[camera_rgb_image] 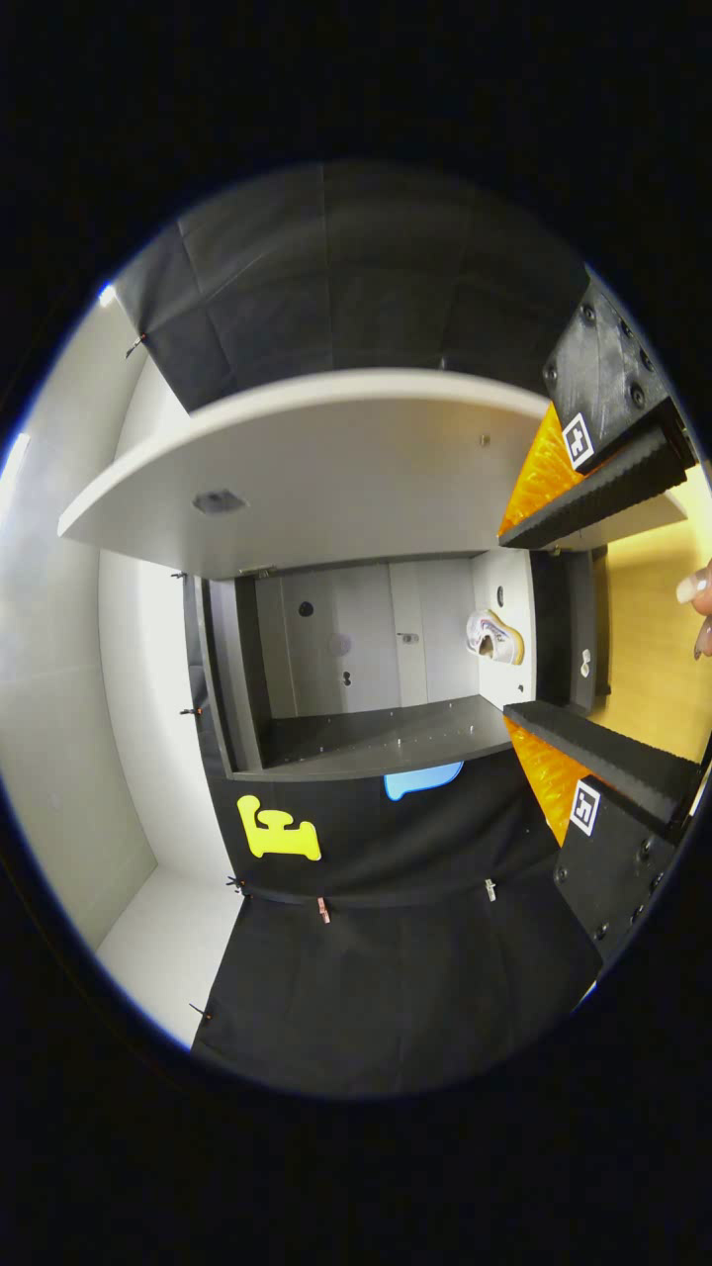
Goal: Open the shoe cabinet door, grab the shoes and put them into the shoe cabinet, then close the shoe cabinet door.
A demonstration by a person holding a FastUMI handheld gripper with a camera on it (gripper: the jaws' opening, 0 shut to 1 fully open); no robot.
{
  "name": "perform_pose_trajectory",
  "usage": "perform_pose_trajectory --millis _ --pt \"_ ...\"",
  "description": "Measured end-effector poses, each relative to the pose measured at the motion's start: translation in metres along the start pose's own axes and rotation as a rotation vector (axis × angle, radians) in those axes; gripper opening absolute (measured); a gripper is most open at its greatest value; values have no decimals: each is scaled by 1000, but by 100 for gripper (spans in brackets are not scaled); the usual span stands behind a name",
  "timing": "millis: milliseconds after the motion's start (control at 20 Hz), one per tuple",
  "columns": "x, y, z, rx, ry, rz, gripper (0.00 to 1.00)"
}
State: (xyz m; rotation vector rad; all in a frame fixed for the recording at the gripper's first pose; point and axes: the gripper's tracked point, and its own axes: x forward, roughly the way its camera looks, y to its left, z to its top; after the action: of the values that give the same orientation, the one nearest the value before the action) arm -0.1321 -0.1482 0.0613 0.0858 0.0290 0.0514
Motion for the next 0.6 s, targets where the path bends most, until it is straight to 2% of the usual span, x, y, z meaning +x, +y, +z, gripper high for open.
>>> perform_pose_trajectory --millis 350,600 --pt "-26 -96 5 -5 -11 -89 98" --pt "0 -164 -4 0 21 -155 98"
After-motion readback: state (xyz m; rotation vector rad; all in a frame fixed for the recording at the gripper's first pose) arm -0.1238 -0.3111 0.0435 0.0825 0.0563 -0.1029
